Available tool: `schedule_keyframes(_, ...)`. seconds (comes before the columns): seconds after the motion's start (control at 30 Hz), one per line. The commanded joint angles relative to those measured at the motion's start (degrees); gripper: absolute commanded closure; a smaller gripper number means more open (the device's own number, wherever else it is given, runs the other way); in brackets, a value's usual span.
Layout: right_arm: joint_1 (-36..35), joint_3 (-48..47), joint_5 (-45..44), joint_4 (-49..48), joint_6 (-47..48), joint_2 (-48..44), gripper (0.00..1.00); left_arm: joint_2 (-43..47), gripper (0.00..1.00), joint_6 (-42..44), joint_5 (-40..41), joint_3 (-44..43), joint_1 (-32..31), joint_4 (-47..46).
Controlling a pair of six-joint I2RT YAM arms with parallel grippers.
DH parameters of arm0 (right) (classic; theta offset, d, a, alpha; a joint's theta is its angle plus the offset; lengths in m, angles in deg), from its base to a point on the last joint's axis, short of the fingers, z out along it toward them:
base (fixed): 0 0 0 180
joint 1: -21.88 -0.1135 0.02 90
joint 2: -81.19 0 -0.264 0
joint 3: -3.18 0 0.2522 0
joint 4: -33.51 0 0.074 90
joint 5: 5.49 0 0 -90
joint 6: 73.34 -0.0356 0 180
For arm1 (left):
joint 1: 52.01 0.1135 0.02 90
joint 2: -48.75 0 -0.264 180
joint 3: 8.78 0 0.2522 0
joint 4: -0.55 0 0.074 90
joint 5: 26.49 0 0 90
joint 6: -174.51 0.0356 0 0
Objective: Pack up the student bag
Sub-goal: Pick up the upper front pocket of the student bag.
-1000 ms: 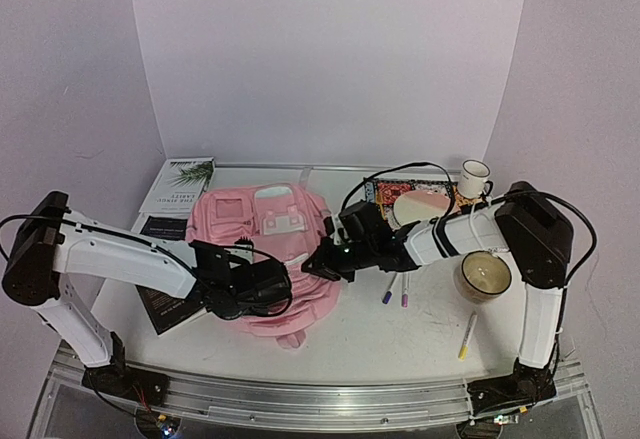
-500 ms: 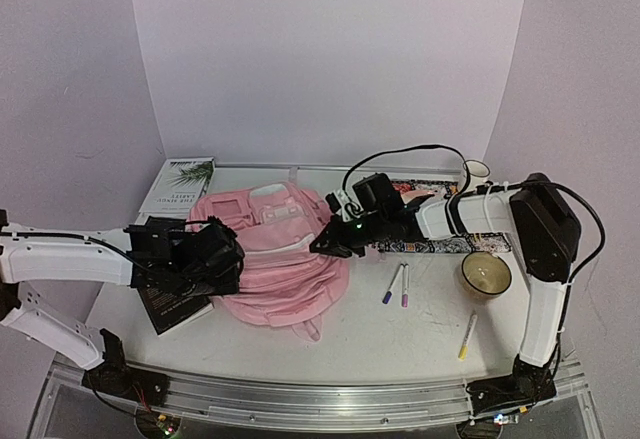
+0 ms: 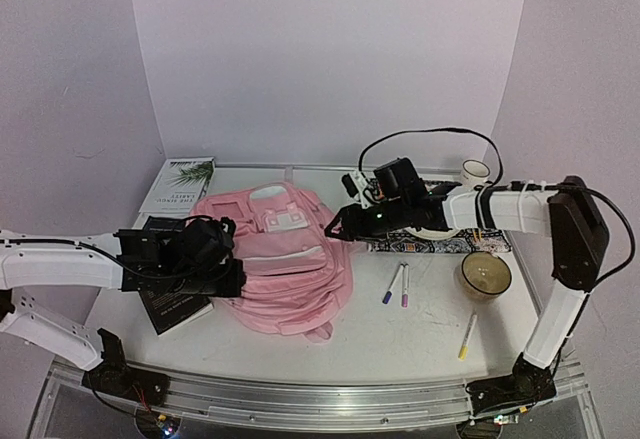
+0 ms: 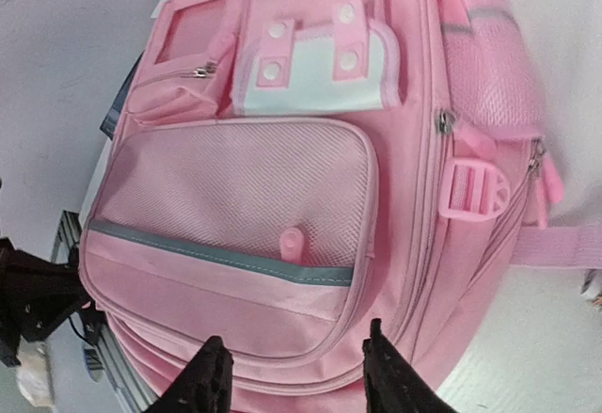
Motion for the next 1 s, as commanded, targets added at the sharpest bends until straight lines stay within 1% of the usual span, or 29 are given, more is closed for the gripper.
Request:
schedule_keyframes(0.0,-4.91,1.97,-4.90,-0.59,15.85,-7.27,0.36,-0.81,1.00,3.61,-4.22,-1.85,0.06,-4.92)
schedule_keyframes(0.07,-7.70,2.76,-5.32,-1.88,22.80,-8.32,0.30,-1.08,1.00,4.35,-5.18,-2.30,0.06,-5.02)
schedule_keyframes(0.13,-10.49,3.51,-5.60,-3.49,30.98,-8.71,0.26,-1.10,1.00,5.02,-5.88,-2.63,0.06,-5.03)
schedule_keyframes(0.27,-13.30,3.23,-4.44,-4.93,41.33,-6.04,0.23,-0.83,1.00,5.89,-7.67,-3.27,0.06,-5.05)
schedule_keyframes(0.37,-14.54,1.46,-3.22,-5.23,46.53,-3.19,0.23,-0.50,1.00,6.31,-8.60,-3.41,0.06,-5.06)
schedule_keyframes(0.57,-17.30,0.78,-3.08,-10.27,53.52,0.68,0.28,-0.86,1.00,7.47,-10.88,-3.94,0.06,-5.03)
schedule_keyframes(0.7,-17.51,-1.49,-2.90,-10.22,53.50,3.91,0.32,-1.22,1.00,8.38,-12.54,-4.84,0.06,-5.02)
schedule_keyframes(0.83,-17.83,-3.39,-3.04,-10.29,54.40,6.68,0.40,-1.38,1.00,9.39,-13.79,-5.59,0.07,-4.97)
schedule_keyframes(0.97,-17.93,-5.12,-2.19,-10.22,54.99,8.97,0.46,-1.75,1.00,9.86,-14.83,-5.94,0.06,-5.03)
